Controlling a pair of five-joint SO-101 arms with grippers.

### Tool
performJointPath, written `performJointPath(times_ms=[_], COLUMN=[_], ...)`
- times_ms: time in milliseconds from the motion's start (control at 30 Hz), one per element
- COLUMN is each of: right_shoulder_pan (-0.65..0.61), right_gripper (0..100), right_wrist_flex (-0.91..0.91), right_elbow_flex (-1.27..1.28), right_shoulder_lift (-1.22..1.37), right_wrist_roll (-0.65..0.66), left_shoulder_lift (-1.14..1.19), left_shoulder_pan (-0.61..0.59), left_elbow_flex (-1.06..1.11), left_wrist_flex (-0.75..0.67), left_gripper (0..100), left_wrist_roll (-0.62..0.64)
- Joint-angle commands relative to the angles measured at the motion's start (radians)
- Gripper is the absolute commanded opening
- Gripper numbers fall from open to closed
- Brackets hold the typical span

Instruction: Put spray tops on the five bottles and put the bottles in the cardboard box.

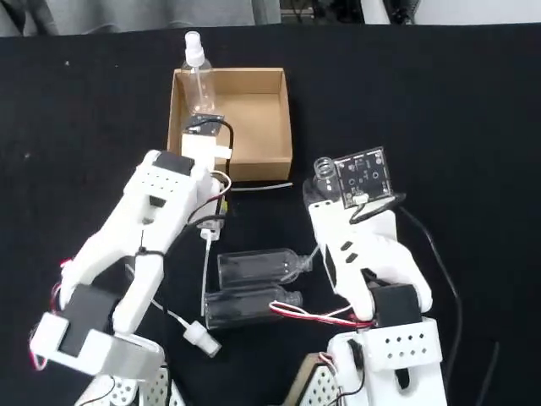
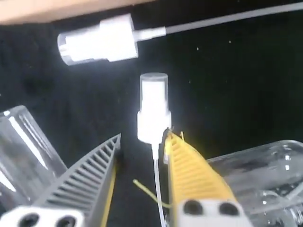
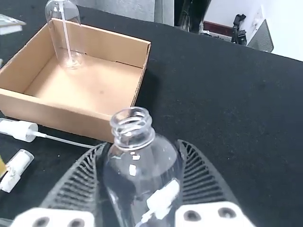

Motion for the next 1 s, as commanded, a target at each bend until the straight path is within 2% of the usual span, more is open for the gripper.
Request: performJointPath(times_ms=[0, 367, 633, 767, 967], right_shoulder_pan=[0.020, 0.020, 0.023, 0.023, 0.023], right_gripper=[3.9, 3.9, 3.9, 3.9, 3.9], right_wrist_flex=[-0.031, -0.031, -0.055, -0.055, -0.055], right_elbow_flex=[-0.008, -0.010, -0.002, -0.002, -0.002], right_shoulder_lift=[-0.028, -0.028, -0.019, -0.019, -0.019], right_wrist_roll=[-0.009, -0.009, -0.009, -0.009, -0.009], left_shoulder_lift=[0.041, 0.196, 0.222, 0.222, 0.221], left_shoulder_pan=[0.012, 0.045, 0.045, 0.045, 0.041], left_elbow_flex=[-0.090, -0.150, -0.151, -0.159, -0.159], left_wrist_flex=[-0.015, -0.018, -0.017, -0.017, -0.015], left_gripper=[13, 13, 12, 3, 3], left_wrist_roll=[0.008, 0.055, 0.089, 0.089, 0.089])
